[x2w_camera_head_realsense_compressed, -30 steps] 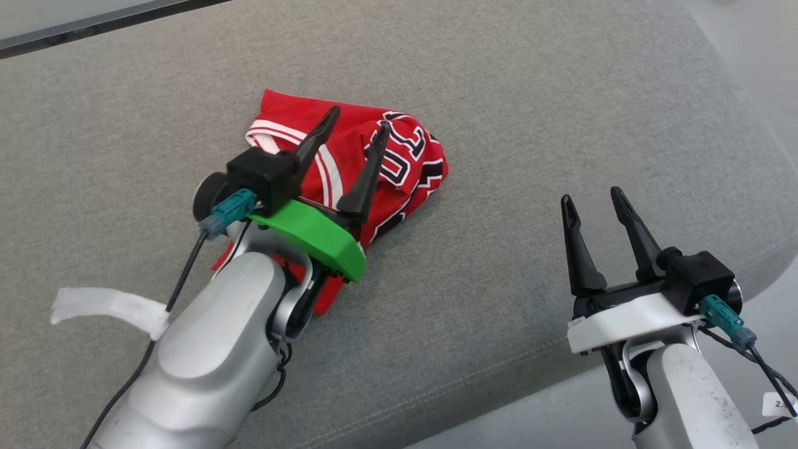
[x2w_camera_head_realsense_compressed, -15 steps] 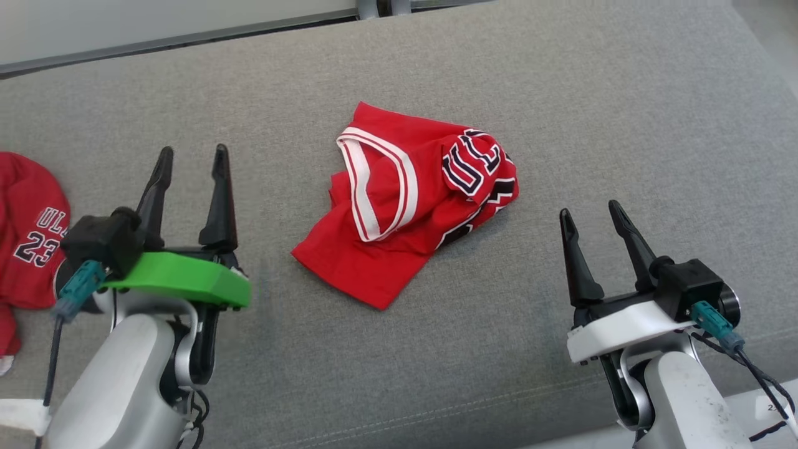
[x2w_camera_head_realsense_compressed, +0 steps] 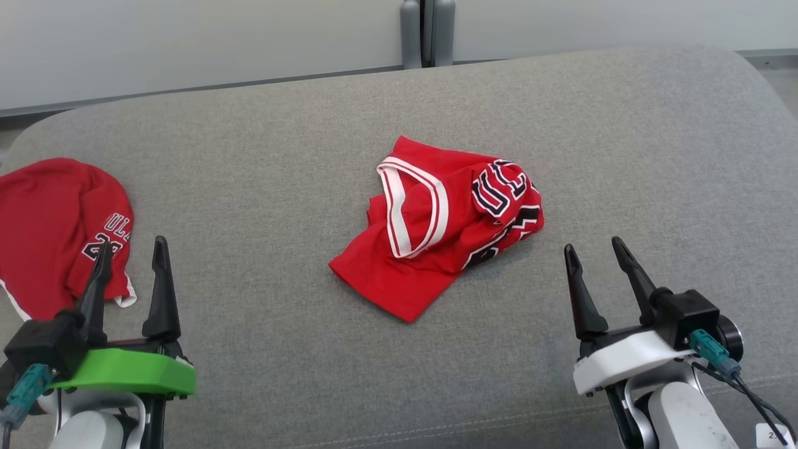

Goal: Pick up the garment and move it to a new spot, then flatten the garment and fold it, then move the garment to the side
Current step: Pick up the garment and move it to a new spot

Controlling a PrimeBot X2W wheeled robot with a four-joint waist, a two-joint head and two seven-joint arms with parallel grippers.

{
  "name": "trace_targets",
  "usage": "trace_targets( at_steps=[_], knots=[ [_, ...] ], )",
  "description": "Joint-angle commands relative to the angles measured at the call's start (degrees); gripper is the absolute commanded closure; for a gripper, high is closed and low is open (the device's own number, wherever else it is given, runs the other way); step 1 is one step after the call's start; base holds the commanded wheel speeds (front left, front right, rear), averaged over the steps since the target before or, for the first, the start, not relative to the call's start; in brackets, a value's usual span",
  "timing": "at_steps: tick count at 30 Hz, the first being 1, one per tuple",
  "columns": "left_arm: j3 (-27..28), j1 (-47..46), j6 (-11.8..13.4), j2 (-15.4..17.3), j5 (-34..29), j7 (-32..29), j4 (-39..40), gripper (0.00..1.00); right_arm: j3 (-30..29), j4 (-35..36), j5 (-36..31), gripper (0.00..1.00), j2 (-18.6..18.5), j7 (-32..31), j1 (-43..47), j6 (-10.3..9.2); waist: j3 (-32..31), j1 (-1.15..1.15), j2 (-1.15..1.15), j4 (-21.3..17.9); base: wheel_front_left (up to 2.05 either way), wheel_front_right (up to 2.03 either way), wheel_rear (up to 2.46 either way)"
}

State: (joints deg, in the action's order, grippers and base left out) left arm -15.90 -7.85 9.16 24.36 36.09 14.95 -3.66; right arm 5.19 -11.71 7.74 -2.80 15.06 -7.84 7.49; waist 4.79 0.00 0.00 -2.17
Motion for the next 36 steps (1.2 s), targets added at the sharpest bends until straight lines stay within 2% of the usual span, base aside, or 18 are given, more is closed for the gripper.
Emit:
trace_targets(
  at_steps=[1, 5, 14, 36],
  knots=[
    [1.21, 2.00, -0.64, -0.62, -1.34, 0.20, 0.64, 0.00, -0.27, -0.22, -0.38, 0.00, -0.17, 0.27, 1.42, 0.00, -1.61, 0.00, 0.00, 1.15, 0.00, 0.00, 0.00],
    [2.67, 5.44, -1.98, -2.54, -3.84, 0.20, 1.27, 0.00, -0.59, -0.41, -0.35, 0.00, -0.16, 0.27, 3.10, 0.00, -3.22, 0.00, 0.00, 1.96, 0.00, 0.00, 0.00],
    [4.26, 9.90, -3.19, -5.85, -8.50, 0.20, 1.82, 0.00, -0.71, -0.07, -0.79, 0.00, -0.17, 0.27, 5.67, 0.00, -5.69, 0.00, 0.00, 2.32, 0.00, 0.00, 0.00],
    [5.55, 10.08, -5.04, -8.83, -11.27, 0.22, 0.06, 0.00, -0.32, 0.78, -0.67, 0.00, -0.17, -0.24, 6.43, 0.00, -6.25, 0.00, 0.00, 2.60, 0.00, 0.00, 0.00]
  ],
)
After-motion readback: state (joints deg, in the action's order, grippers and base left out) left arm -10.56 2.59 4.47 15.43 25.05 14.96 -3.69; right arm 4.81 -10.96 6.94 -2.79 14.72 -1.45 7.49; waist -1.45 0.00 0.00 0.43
